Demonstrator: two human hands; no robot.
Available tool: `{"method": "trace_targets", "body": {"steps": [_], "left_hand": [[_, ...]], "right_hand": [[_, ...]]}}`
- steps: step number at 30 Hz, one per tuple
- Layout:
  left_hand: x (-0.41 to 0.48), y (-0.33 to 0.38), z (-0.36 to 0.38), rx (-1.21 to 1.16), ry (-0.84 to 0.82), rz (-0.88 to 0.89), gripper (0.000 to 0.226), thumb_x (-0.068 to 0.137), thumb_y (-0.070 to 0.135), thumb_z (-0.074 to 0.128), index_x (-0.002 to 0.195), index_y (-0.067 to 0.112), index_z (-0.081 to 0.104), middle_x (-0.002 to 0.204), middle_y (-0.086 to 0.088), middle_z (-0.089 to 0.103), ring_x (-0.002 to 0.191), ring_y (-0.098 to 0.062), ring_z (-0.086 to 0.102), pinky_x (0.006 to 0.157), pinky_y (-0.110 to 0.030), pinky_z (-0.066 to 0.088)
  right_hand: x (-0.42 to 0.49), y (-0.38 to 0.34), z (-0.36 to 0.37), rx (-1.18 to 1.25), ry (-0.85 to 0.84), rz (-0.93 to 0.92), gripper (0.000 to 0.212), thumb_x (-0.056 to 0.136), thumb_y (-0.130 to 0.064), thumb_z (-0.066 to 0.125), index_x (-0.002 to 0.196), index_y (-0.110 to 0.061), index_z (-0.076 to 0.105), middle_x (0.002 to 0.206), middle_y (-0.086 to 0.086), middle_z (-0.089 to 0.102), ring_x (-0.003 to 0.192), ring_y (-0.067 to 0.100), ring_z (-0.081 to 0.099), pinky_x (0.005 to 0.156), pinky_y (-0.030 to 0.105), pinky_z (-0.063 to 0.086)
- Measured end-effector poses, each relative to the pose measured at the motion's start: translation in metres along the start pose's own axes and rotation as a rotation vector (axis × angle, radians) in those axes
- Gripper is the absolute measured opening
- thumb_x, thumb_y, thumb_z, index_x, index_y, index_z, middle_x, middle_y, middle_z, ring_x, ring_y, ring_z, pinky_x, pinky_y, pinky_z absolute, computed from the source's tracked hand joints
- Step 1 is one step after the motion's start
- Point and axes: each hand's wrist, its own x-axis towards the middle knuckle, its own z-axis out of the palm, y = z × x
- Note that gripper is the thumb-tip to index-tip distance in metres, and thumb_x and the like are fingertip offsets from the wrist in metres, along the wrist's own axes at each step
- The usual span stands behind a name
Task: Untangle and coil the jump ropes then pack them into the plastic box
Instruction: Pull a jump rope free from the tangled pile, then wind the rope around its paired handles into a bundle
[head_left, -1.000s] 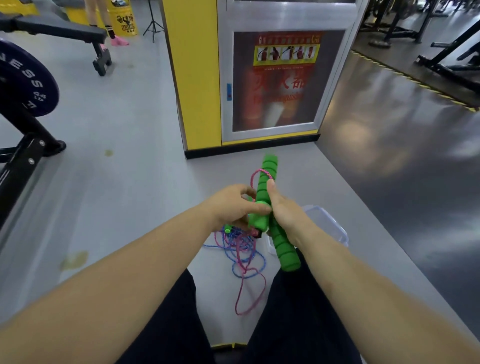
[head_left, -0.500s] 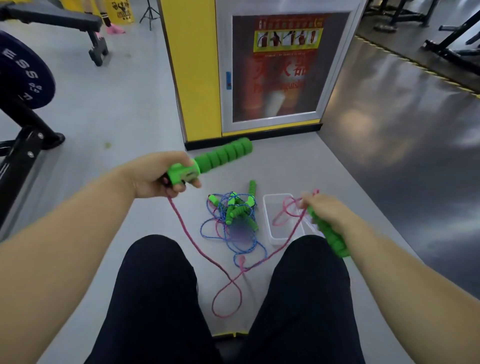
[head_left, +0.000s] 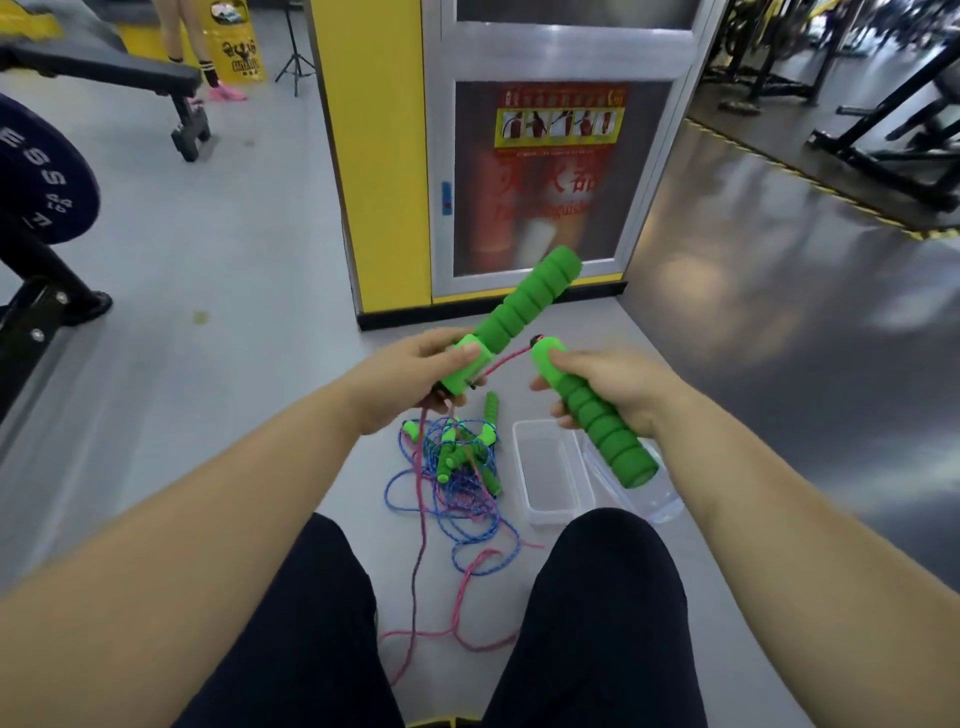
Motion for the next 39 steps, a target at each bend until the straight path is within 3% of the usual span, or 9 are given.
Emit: {"method": "trace_targets", "body": {"steps": [6, 9, 12, 16, 19, 22, 27, 33, 39], "left_hand": [[0.001, -0.003, 0.011, 0.129, -0.167, 0.152, 0.029, 0.076, 0.0, 0.071, 0.095, 0.019, 0.059, 0.085, 0.008, 0.066, 0.073, -0.001, 0.059, 0.07, -0.016, 0.047], [-0.003, -0.003, 0.009, 0.316, -0.24, 0.175, 0.04, 0.068, 0.002, 0.079, 0.094, 0.028, 0.065, 0.094, 0.01, 0.063, 0.077, 0.006, 0.058, 0.075, -0.011, 0.045], [-0.004, -0.005, 0.008, 0.529, -0.285, 0.259, 0.039, 0.067, 0.011, 0.082, 0.099, 0.029, 0.069, 0.102, 0.012, 0.053, 0.083, 0.012, 0.051, 0.073, -0.002, 0.036], [-0.003, -0.011, 0.007, 0.661, -0.132, 0.343, 0.04, 0.072, 0.015, 0.079, 0.11, 0.018, 0.067, 0.112, 0.004, 0.05, 0.098, 0.001, 0.046, 0.086, 0.0, 0.031], [-0.002, -0.024, 0.011, 0.363, 0.251, 0.062, 0.034, 0.083, 0.033, 0.068, 0.108, 0.012, 0.057, 0.104, -0.005, 0.061, 0.093, -0.02, 0.057, 0.094, -0.029, 0.047], [-0.013, -0.026, 0.035, -0.218, -0.051, -0.454, 0.055, 0.085, 0.056, 0.053, 0.111, 0.007, 0.054, 0.092, -0.011, 0.063, 0.078, -0.028, 0.061, 0.078, -0.039, 0.053], [-0.019, -0.025, 0.067, -0.459, -0.117, -0.432, 0.024, 0.093, 0.034, 0.053, 0.099, 0.013, 0.063, 0.084, -0.005, 0.067, 0.077, -0.02, 0.064, 0.072, -0.035, 0.053], [-0.017, -0.033, 0.056, -0.356, -0.139, -0.403, 0.023, 0.094, 0.031, 0.05, 0.097, 0.013, 0.063, 0.089, -0.012, 0.066, 0.079, -0.027, 0.063, 0.078, -0.044, 0.053], [-0.018, -0.041, 0.031, -0.497, -0.207, -0.379, 0.029, 0.088, 0.025, 0.05, 0.103, 0.005, 0.063, 0.091, -0.015, 0.072, 0.078, -0.03, 0.069, 0.077, -0.041, 0.057]], "right_hand": [[-0.005, 0.025, 0.017, 0.394, -0.207, 0.218, 0.043, 0.098, -0.044, 0.032, 0.098, -0.01, 0.058, 0.071, 0.009, 0.067, 0.046, 0.012, 0.055, 0.043, 0.021, 0.05], [-0.013, 0.032, 0.016, 0.371, -0.351, 0.213, 0.061, 0.081, -0.067, 0.038, 0.098, -0.014, 0.062, 0.076, 0.008, 0.063, 0.057, 0.019, 0.057, 0.048, 0.023, 0.049], [-0.026, 0.04, 0.023, 0.227, -0.446, 0.192, 0.042, 0.07, -0.042, 0.071, 0.105, -0.019, 0.064, 0.089, 0.006, 0.067, 0.063, 0.016, 0.063, 0.055, 0.024, 0.052], [-0.025, 0.044, 0.03, 0.28, -0.357, 0.147, 0.036, 0.078, -0.01, 0.062, 0.113, -0.019, 0.055, 0.091, 0.01, 0.059, 0.054, 0.012, 0.056, 0.048, 0.021, 0.048], [-0.017, 0.046, 0.038, 0.327, -0.058, 0.05, 0.015, 0.084, -0.006, 0.059, 0.096, -0.012, 0.052, 0.075, 0.01, 0.053, 0.046, 0.013, 0.051, 0.043, 0.021, 0.046], [-0.008, 0.057, 0.055, 0.455, 0.165, -0.144, 0.038, 0.078, -0.002, 0.068, 0.11, -0.007, 0.048, 0.087, 0.02, 0.059, 0.062, 0.025, 0.061, 0.054, 0.033, 0.054], [-0.003, 0.078, 0.088, 0.21, 0.318, -0.269, 0.066, 0.084, -0.007, 0.059, 0.139, -0.015, 0.024, 0.112, 0.01, 0.059, 0.098, 0.023, 0.064, 0.08, 0.037, 0.056], [-0.009, 0.076, 0.076, 0.18, 0.071, -0.19, 0.101, 0.064, -0.025, 0.072, 0.145, -0.031, 0.012, 0.122, 0.006, 0.059, 0.104, 0.021, 0.063, 0.088, 0.044, 0.053], [-0.021, 0.057, 0.052, 0.337, -0.089, -0.145, 0.024, 0.097, -0.026, 0.044, 0.119, -0.021, 0.053, 0.104, 0.005, 0.062, 0.086, 0.019, 0.056, 0.077, 0.033, 0.045]]}}
